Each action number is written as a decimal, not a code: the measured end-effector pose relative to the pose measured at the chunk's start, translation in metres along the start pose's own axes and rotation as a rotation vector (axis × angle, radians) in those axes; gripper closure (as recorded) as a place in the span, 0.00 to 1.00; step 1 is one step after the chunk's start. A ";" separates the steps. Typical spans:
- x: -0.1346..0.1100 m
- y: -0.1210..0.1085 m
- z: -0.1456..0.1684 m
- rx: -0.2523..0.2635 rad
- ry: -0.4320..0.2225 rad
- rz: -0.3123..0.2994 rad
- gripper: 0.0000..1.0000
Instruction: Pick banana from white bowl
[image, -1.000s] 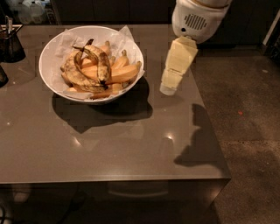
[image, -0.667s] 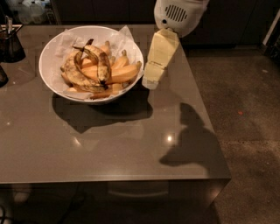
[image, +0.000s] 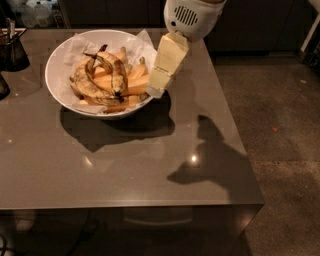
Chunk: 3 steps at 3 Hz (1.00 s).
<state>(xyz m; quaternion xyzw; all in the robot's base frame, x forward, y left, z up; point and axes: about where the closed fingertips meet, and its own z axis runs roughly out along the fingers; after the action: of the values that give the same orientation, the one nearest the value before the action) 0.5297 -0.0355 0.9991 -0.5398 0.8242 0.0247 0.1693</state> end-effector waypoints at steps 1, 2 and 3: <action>-0.034 0.012 0.007 -0.018 0.020 0.022 0.00; -0.039 0.010 0.008 -0.010 0.000 0.023 0.00; -0.061 0.015 0.020 -0.044 -0.027 0.037 0.00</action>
Offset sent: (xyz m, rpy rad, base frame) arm -0.0093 0.0473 0.0050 -0.0626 0.0738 0.0167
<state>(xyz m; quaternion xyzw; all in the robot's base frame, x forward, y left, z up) 0.5429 0.0296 0.9970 -0.5276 0.8310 0.0532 0.1682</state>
